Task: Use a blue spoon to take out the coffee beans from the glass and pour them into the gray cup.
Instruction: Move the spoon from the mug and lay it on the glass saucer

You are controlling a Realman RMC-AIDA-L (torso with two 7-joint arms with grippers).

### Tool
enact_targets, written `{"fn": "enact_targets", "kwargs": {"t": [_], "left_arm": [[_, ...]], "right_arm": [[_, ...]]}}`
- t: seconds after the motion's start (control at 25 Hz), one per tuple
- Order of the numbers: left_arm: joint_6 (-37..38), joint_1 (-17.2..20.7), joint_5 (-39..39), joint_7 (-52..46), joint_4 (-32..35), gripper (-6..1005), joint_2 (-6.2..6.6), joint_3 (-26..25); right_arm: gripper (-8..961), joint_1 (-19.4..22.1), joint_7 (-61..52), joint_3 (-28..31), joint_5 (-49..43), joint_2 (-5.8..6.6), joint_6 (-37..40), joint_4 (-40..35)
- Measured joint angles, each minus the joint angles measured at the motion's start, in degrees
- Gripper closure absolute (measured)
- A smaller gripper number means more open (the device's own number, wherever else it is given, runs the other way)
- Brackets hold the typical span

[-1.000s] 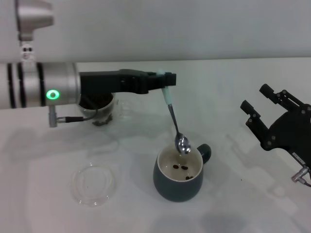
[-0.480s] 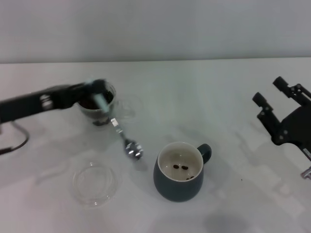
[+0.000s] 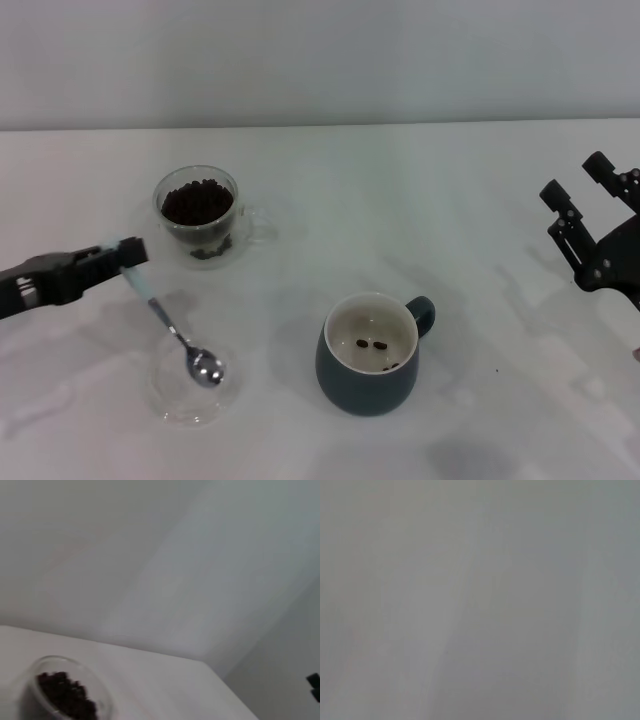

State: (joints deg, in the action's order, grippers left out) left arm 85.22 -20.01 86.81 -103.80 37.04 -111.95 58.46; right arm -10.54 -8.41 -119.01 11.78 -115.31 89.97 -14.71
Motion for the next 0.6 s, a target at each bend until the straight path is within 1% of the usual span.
{"fn": "enact_targets", "kwargs": {"t": [0.12, 0.36, 0.6], "left_arm": [[-0.01, 0.24, 1.71, 0.68, -0.75, 846, 0.09, -2.31], [-0.46, 0.32, 4.21, 0.71, -0.83, 844, 0.23, -4.64], [-3.36, 0.46, 5.90, 0.71, -1.03, 841, -0.22, -5.68]], "right_arm": [[454, 0.03, -0.37, 0.02, 0.02, 0.00, 0.00, 0.51], [454, 0.25, -1.55, 0.02, 0.02, 0.00, -0.01, 1.29], [453, 0.72, -1.57, 0.02, 0.46, 0.00, 0.29, 1.88]]}}
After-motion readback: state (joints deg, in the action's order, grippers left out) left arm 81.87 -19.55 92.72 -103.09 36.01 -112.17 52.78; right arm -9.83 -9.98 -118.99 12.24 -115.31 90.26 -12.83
